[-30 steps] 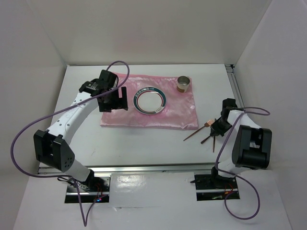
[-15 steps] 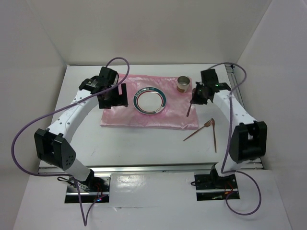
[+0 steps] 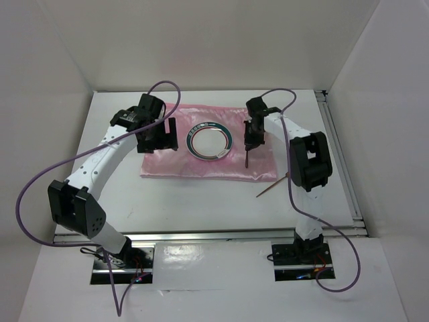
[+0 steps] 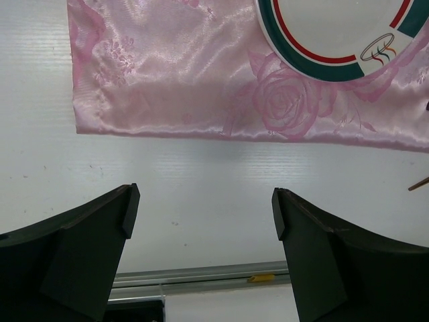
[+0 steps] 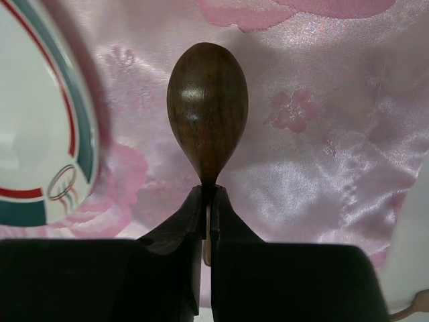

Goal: Set the dinner table for one person

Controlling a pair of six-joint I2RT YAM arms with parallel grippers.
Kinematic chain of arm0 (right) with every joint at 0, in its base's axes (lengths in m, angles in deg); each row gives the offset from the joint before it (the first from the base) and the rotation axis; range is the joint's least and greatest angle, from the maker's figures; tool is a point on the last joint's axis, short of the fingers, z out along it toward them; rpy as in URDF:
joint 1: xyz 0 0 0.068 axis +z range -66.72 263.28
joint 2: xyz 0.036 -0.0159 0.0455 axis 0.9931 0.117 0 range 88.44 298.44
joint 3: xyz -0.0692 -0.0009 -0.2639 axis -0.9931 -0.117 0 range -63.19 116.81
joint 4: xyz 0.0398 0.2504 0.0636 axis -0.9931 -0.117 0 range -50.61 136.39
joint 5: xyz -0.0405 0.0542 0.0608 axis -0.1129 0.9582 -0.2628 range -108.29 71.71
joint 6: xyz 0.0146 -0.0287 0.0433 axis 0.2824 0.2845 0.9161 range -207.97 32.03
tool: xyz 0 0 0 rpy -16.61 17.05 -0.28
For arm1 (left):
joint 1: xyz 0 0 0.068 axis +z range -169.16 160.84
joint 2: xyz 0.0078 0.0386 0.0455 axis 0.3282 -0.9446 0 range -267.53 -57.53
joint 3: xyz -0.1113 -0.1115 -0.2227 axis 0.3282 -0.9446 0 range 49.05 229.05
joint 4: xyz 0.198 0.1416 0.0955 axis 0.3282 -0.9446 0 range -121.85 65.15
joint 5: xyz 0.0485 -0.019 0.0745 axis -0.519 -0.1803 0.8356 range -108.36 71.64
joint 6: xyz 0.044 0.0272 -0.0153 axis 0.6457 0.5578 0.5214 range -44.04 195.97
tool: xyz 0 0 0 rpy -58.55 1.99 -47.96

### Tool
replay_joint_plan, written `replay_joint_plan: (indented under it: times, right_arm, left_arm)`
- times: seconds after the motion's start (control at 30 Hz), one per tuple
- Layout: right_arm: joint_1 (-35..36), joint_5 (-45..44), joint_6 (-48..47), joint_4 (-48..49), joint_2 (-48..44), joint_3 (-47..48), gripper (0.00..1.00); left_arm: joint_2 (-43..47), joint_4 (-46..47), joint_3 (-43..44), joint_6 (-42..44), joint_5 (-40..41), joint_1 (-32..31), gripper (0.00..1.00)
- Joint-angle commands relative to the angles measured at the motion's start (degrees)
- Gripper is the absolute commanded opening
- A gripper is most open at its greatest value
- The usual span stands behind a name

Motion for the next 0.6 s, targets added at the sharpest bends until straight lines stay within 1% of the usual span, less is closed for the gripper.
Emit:
replay_joint_plan:
  times: [0.0, 0.07, 0.1, 0.13, 0.2, 0.23, 0.3, 0.4, 0.43, 0.47, 0.5, 0.53, 0.57]
  right_arm:
    - [0.5, -1.6, -0.7, -2.0, 1.7, 3.3, 0.08]
    - [0.5, -1.7, -0.7, -2.0, 2.4, 3.8, 0.20]
    - [0.5, -1.7, -0.7, -2.0, 3.0, 4.4, 0.37]
    - [0.5, -1.7, -0.7, -2.5, 3.0, 5.2, 0.41]
    - [1.0, -2.6, -0.7, -3.9, 2.4, 5.9, 0.44]
    - [1.0, -3.9, -0.7, -3.9, 1.7, 5.9, 0.47]
    - [0.0, -4.7, 0.5, -3.9, -0.7, 5.2, 0.49]
    - [-2.9, -5.4, 1.0, -2.4, -8.6, -0.1, 0.49]
    - [-5.5, -5.4, 1.6, -1.7, -13.3, -4.0, 0.49]
    - [-7.0, -5.4, 1.6, -1.7, -15.7, -6.2, 0.49]
    - [-8.6, -6.1, 1.6, -1.7, -18.0, -8.4, 0.51]
    - [-11.8, -6.1, 1.6, -1.7, -22.5, -10.7, 0.52]
    - [-13.4, -6.7, 1.6, -1.7, -24.5, -15.6, 0.56]
  left_arm:
    - [1.8, -0.5, 1.6, 0.3, 1.3, -0.3, 1.00]
    - [1.8, -0.5, 1.6, 0.3, 1.3, -0.3, 1.00]
    - [1.8, -0.5, 1.6, 0.3, 1.3, -0.3, 1.00]
    - [1.8, -1.0, 1.6, 0.3, 1.3, -0.3, 1.00]
    - [1.8, -1.0, 1.6, 0.3, 1.3, -0.3, 1.00]
    - [1.8, -1.0, 1.6, 0.3, 1.3, -0.3, 1.00]
    - [1.8, -1.0, 1.6, 0.3, 1.3, -0.3, 1.00]
    - [1.8, -1.0, 1.6, 0.3, 0.7, -0.3, 1.00]
    - [1.8, -1.0, 1.6, 0.3, 0.7, -0.3, 1.00]
    - [1.8, -1.0, 1.6, 0.3, 0.7, -0.3, 1.00]
    - [1.8, -1.0, 1.6, 0.3, 0.7, -0.3, 1.00]
    - [1.8, -1.0, 1.6, 0.3, 0.7, -0.3, 1.00]
    - [1.8, -1.0, 1.6, 0.3, 0.7, -0.3, 1.00]
